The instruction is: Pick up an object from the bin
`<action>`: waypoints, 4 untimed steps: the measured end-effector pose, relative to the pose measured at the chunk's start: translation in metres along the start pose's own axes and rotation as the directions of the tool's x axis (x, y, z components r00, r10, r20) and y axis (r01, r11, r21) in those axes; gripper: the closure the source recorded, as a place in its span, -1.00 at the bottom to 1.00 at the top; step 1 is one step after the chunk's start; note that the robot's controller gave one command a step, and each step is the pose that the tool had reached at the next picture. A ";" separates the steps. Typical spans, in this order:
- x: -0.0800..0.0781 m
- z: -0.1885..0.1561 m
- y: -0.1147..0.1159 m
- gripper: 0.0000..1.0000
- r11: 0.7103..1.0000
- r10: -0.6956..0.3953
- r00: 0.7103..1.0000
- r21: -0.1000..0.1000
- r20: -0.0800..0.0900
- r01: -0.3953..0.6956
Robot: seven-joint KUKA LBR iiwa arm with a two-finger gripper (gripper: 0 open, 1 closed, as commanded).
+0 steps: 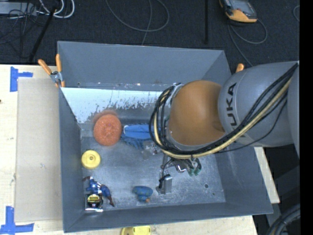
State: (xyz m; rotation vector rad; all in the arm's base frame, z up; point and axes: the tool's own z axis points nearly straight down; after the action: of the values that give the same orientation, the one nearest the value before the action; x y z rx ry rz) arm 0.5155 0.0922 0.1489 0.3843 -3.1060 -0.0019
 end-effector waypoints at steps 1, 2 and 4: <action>0.014 -0.019 0.010 -1.00 1.000 -0.029 0.999 0.004 0.021 0.029; 0.025 0.047 0.014 -1.00 0.990 -0.140 0.990 0.005 0.015 0.140; 0.028 0.066 0.037 1.00 1.000 -0.016 1.000 0.002 0.011 0.016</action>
Offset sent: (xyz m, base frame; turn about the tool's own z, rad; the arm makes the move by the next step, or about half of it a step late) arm -0.0346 0.0063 -0.0765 -0.1827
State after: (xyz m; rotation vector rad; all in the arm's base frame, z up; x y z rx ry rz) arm 0.4786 0.1211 0.0833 0.4111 -3.1142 -0.0006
